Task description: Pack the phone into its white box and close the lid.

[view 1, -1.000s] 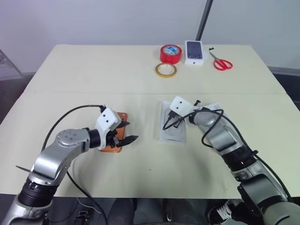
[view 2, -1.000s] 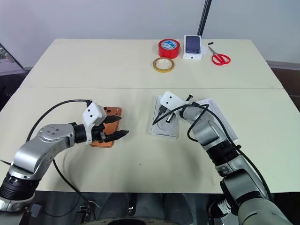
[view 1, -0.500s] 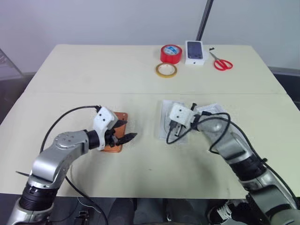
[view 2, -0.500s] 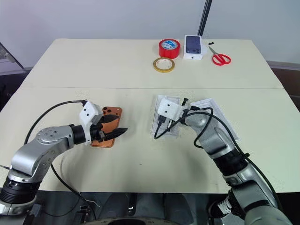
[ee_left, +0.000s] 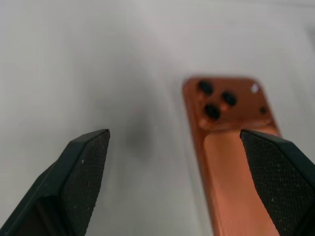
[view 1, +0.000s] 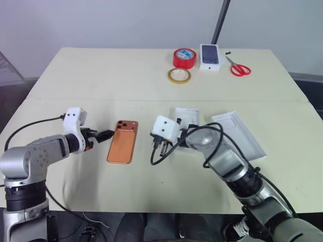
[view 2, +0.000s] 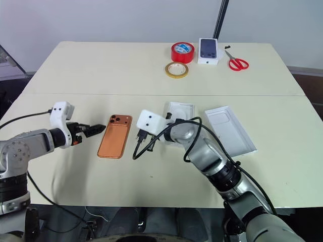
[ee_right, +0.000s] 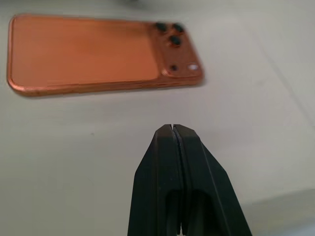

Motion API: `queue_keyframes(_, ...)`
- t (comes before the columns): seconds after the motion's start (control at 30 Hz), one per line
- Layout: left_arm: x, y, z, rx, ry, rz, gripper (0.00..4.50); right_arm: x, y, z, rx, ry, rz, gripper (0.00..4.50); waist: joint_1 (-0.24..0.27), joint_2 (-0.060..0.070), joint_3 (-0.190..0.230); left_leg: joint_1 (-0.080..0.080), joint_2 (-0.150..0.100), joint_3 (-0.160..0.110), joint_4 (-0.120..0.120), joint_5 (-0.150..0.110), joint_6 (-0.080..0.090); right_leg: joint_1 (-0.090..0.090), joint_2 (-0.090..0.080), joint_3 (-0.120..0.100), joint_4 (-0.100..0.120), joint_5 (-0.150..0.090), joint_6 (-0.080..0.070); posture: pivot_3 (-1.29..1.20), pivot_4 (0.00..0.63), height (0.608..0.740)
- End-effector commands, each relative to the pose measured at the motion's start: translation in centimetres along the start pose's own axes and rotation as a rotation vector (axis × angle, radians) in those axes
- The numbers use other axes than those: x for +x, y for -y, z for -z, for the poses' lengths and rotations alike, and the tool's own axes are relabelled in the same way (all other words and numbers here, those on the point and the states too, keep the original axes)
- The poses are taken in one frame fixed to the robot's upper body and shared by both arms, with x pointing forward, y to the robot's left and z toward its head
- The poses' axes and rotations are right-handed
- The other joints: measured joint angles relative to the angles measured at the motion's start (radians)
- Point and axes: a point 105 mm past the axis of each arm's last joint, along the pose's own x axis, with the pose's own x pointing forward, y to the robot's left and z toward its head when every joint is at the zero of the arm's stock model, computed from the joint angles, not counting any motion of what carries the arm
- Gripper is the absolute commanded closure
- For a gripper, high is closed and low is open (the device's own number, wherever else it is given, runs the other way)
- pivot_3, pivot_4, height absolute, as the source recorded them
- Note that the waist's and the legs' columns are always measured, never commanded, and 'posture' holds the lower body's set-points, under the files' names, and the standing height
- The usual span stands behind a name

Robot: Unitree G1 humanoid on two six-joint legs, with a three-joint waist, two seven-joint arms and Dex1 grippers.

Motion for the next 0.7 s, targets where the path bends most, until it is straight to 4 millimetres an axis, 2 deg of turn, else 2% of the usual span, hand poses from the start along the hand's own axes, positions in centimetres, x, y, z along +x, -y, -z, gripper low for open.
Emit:
queue_keyframes(0.03,-0.6,0.5,1.6,-0.020,-0.110,0.022,0.06,1.2,-0.2,-0.3,-0.069,-0.035,-0.016,4.50,-0.003,0.000,0.000,0.000,0.000,0.000,0.000,0.000,0.000,0.000,0.000,0.000,0.000,0.000,0.000,0.00,0.150,0.735)
queue_keyframes(0.17,-0.3,2.6,2.9,-0.037,-0.166,0.110,0.06,2.3,-0.8,-0.7,-0.094,-0.044,-0.067,4.50,-0.005,0.000,0.000,0.001,0.000,0.000,-0.001,0.000,-0.001,0.000,0.000,0.000,0.000,0.000,0.000,0.00,0.150,0.735)
queue_keyframes(0.47,1.5,7.3,3.9,-0.066,-0.172,0.298,0.06,3.4,-1.4,-1.3,-0.150,-0.033,-0.102,4.50,0.004,0.001,-0.003,0.004,-0.001,0.000,-0.001,0.000,-0.001,0.003,-0.001,0.000,0.000,0.000,0.000,0.00,0.150,0.735)
queue_keyframes(0.7,2.0,9.4,4.0,-0.082,-0.165,0.375,0.06,3.4,-1.6,-1.0,-0.143,-0.032,-0.108,4.50,0.005,0.001,-0.004,0.004,-0.001,0.000,-0.001,0.000,-0.001,0.004,-0.002,0.000,0.000,0.000,0.000,0.00,0.150,0.735)
